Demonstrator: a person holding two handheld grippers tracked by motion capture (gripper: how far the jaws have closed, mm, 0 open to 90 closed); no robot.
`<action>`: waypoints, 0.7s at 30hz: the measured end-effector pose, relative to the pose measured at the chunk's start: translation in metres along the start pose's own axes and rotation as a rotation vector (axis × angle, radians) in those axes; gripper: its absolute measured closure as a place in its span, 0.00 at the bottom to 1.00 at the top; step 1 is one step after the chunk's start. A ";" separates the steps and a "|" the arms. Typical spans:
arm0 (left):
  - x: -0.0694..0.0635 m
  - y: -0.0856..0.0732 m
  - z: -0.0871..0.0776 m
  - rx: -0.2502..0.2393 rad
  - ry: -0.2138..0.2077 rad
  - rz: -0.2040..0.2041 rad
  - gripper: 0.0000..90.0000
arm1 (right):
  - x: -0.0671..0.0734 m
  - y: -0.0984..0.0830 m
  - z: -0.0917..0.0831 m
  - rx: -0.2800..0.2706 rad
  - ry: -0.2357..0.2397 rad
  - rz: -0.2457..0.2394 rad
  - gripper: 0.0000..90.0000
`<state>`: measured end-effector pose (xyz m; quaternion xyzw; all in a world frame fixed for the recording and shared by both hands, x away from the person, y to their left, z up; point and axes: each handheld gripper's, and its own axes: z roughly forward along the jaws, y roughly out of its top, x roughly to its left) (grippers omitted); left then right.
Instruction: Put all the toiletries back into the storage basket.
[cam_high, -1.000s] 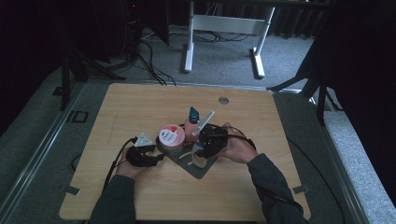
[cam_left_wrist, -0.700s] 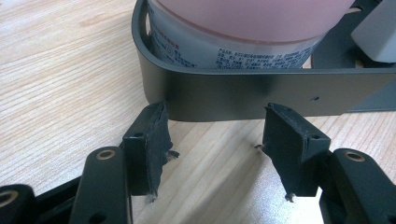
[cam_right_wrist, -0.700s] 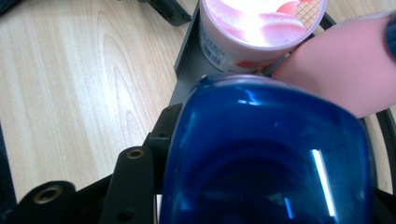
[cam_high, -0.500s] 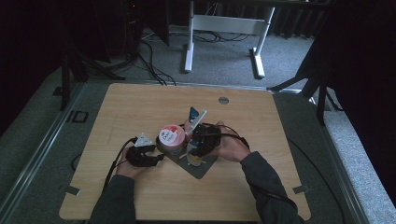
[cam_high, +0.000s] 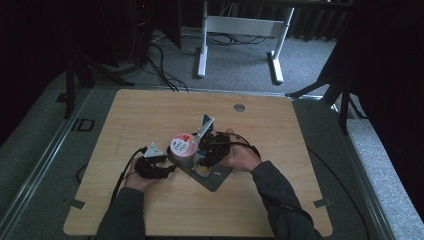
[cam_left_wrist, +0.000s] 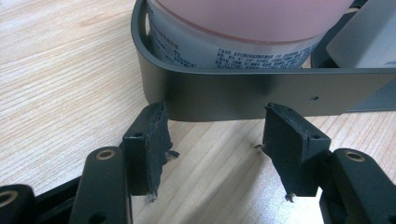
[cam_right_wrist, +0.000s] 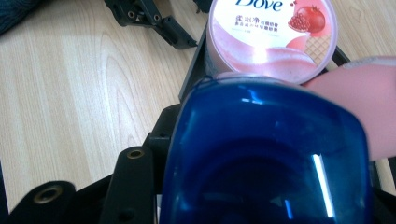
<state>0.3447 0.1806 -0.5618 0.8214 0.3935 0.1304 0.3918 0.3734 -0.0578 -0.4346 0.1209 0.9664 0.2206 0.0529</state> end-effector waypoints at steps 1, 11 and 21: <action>0.000 0.000 0.000 0.000 0.000 0.000 0.45 | 0.000 0.001 0.000 0.004 0.001 0.000 0.61; 0.000 0.000 0.000 -0.001 -0.001 -0.001 0.45 | 0.000 0.008 0.006 -0.009 0.009 -0.009 0.61; 0.000 0.000 0.000 -0.002 -0.002 -0.002 0.45 | 0.002 0.014 0.013 -0.010 0.020 -0.016 0.61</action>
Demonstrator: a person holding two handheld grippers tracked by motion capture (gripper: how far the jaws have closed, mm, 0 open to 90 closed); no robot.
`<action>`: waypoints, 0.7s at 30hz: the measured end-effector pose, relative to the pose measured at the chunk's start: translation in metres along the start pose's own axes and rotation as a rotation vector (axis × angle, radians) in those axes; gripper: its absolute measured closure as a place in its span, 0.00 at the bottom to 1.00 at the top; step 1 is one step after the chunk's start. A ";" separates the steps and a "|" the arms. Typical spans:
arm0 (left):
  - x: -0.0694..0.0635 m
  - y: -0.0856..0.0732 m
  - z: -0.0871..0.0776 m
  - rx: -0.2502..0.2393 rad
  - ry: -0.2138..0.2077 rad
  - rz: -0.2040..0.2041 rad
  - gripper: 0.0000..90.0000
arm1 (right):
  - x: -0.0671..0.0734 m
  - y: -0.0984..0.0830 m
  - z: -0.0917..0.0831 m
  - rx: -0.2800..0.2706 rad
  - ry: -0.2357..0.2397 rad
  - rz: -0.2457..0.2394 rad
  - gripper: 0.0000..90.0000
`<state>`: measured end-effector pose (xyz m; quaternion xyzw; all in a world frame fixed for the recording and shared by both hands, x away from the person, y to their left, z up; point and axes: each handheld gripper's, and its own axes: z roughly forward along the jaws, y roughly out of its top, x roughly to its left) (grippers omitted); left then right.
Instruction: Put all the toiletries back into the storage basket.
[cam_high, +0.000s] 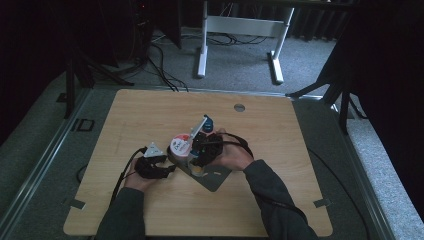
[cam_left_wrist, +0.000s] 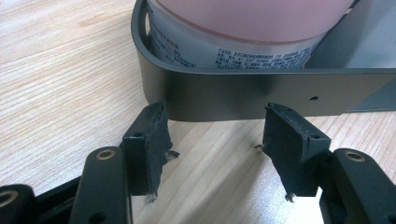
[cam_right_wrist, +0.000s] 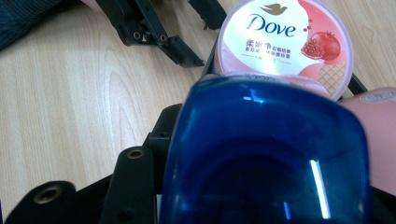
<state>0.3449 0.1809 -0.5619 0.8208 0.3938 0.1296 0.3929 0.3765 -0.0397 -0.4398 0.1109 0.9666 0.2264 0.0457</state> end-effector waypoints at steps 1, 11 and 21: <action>0.000 0.000 0.000 0.000 0.000 0.000 0.45 | 0.000 0.001 0.001 -0.001 0.000 -0.002 0.61; 0.000 0.000 0.000 0.001 0.001 0.002 0.45 | 0.001 0.006 0.004 -0.002 -0.001 -0.011 0.61; -0.001 0.000 0.000 0.002 0.004 0.004 0.45 | 0.001 0.008 0.007 -0.010 -0.005 -0.019 0.61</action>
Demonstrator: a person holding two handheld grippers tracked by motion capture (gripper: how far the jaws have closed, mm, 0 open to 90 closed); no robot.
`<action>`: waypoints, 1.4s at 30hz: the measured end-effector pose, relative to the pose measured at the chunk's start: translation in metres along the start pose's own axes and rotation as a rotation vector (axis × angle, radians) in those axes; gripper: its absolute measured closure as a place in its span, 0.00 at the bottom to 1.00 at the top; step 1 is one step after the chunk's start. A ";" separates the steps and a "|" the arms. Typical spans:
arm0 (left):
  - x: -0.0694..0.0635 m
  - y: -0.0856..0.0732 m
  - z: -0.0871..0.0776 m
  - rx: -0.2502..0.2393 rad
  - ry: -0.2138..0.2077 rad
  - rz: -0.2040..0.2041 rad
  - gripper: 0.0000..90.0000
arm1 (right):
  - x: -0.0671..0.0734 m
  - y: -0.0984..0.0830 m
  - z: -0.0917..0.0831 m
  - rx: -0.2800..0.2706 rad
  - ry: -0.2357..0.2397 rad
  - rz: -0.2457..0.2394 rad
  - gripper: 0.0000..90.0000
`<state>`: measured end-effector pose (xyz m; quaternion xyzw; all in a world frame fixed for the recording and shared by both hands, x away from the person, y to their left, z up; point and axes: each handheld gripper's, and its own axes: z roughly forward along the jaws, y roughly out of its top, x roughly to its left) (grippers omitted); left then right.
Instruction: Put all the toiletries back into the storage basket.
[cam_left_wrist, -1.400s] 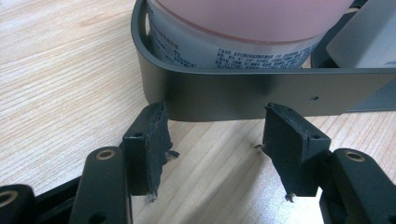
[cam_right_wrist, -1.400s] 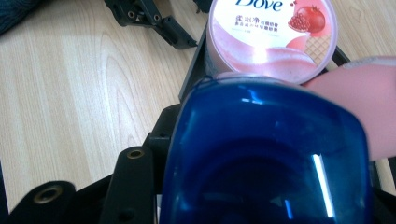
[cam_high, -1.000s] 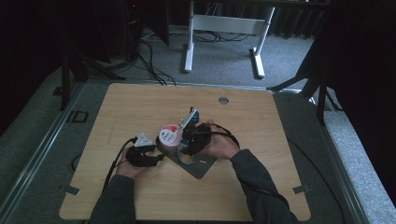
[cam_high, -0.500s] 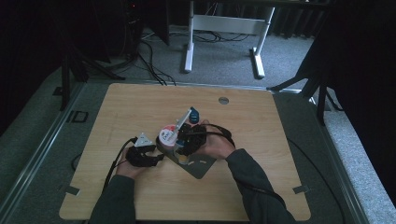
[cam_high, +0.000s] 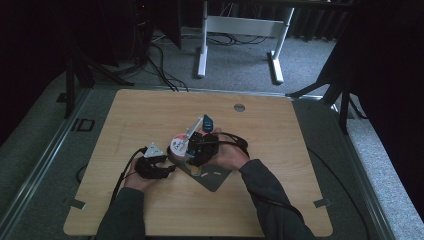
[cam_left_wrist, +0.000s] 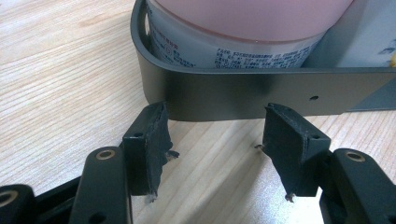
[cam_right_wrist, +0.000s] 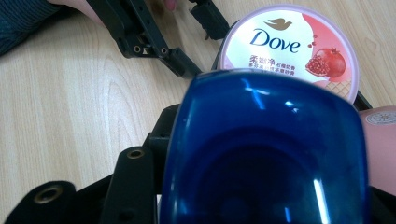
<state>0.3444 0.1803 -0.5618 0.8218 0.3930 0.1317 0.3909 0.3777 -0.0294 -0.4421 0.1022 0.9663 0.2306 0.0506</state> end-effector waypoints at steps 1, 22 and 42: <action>0.000 0.000 0.000 0.000 0.000 0.000 0.45 | 0.000 0.000 0.000 -0.001 -0.001 0.000 0.61; 0.000 0.000 0.000 0.000 -0.001 0.000 0.45 | -0.006 -0.002 0.001 -0.033 0.018 0.043 0.56; 0.000 0.000 0.000 0.000 -0.001 0.000 0.45 | -0.009 -0.013 -0.012 -0.038 0.019 0.054 0.46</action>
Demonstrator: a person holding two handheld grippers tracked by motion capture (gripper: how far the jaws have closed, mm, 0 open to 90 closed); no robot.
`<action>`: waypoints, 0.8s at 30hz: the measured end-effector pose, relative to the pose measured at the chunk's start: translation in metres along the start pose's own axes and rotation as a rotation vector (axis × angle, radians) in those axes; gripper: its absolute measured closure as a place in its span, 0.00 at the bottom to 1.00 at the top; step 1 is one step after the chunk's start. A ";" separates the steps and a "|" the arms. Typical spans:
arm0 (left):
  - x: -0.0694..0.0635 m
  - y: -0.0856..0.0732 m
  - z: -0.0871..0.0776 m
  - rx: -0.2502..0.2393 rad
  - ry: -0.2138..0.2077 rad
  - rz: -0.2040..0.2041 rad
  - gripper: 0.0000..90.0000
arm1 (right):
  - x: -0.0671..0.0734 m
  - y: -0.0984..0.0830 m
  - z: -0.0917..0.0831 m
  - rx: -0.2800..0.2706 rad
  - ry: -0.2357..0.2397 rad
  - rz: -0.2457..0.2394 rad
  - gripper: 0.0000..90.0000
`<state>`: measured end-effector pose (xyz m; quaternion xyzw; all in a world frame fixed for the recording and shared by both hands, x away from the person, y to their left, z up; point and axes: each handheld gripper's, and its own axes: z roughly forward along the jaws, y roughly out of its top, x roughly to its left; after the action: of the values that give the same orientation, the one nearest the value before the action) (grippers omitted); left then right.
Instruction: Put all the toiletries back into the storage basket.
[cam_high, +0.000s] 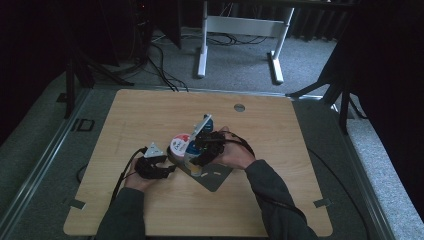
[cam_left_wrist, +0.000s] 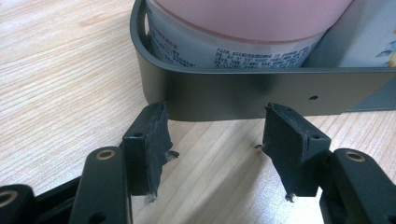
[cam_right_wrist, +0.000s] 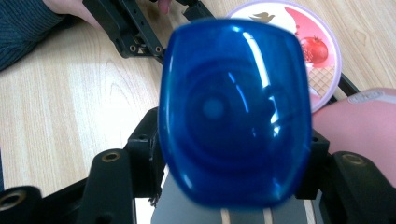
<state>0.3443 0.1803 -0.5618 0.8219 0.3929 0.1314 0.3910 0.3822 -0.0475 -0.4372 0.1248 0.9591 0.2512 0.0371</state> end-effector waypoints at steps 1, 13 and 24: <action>0.000 0.000 0.000 0.000 0.000 0.000 0.45 | 0.000 -0.001 -0.001 0.001 0.000 0.006 0.46; 0.000 0.000 0.000 0.000 0.000 -0.001 0.45 | -0.002 -0.018 -0.009 -0.010 -0.005 0.014 0.46; 0.000 0.000 0.000 -0.001 -0.001 -0.002 0.45 | -0.008 -0.043 -0.014 -0.003 -0.016 0.041 0.46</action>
<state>0.3443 0.1803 -0.5619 0.8215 0.3934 0.1308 0.3916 0.3784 -0.0926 -0.4459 0.1463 0.9556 0.2526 0.0397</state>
